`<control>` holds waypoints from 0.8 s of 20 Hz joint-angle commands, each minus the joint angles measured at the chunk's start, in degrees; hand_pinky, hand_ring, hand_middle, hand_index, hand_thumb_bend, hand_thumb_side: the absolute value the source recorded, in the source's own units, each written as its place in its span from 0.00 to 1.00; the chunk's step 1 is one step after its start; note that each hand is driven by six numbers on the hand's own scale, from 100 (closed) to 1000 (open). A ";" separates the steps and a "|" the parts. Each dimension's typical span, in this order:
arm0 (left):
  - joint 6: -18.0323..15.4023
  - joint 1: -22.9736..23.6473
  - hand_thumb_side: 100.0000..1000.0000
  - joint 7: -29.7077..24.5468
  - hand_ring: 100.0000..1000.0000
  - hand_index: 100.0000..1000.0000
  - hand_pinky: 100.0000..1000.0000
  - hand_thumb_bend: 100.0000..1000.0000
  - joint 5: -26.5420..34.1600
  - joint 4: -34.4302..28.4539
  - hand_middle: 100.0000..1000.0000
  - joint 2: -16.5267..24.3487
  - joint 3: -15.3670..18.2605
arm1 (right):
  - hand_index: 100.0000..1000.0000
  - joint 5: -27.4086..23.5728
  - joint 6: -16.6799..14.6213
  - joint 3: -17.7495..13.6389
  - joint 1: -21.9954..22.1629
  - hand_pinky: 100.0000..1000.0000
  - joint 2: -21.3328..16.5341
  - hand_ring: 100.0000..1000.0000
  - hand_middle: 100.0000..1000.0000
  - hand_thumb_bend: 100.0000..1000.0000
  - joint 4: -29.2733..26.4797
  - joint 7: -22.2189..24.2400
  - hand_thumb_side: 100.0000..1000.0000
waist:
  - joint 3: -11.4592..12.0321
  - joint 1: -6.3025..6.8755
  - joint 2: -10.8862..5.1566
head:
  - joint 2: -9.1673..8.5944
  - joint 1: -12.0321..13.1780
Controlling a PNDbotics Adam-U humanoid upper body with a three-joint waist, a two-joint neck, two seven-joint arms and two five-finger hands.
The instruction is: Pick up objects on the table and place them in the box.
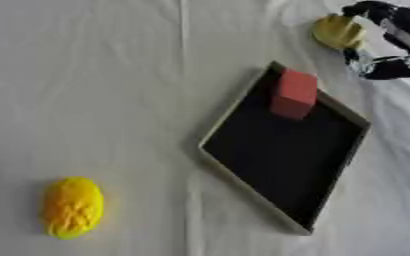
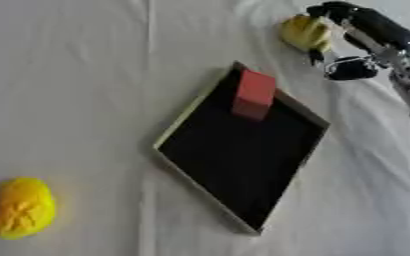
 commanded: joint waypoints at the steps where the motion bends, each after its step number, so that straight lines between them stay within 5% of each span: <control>1: 0.38 0.28 0.50 0.04 0.74 0.89 0.73 0.00 0.31 -1.11 0.66 1.83 0.83 | 0.97 -2.94 -0.36 -1.22 -0.44 1.00 -2.79 1.00 0.81 0.00 -1.84 0.05 0.11 | -0.57 0.37 -1.86 | -0.06 0.00; 8: 0.81 1.06 0.50 -0.28 0.74 0.89 0.73 0.00 0.10 -1.11 0.66 1.94 0.85 | 0.97 -9.37 0.18 -2.68 0.07 1.00 -4.04 1.00 0.80 0.00 -4.85 1.07 0.13 | -1.72 0.48 -2.96 | 0.59 0.36; 16: 0.74 0.59 0.50 -0.45 0.73 0.89 0.72 0.00 0.36 -1.11 0.66 1.92 0.73 | 0.97 -8.96 0.99 -3.47 0.58 1.00 -4.29 1.00 0.82 0.00 -3.90 1.09 0.12 | -0.88 0.04 -2.13 | -0.94 -0.04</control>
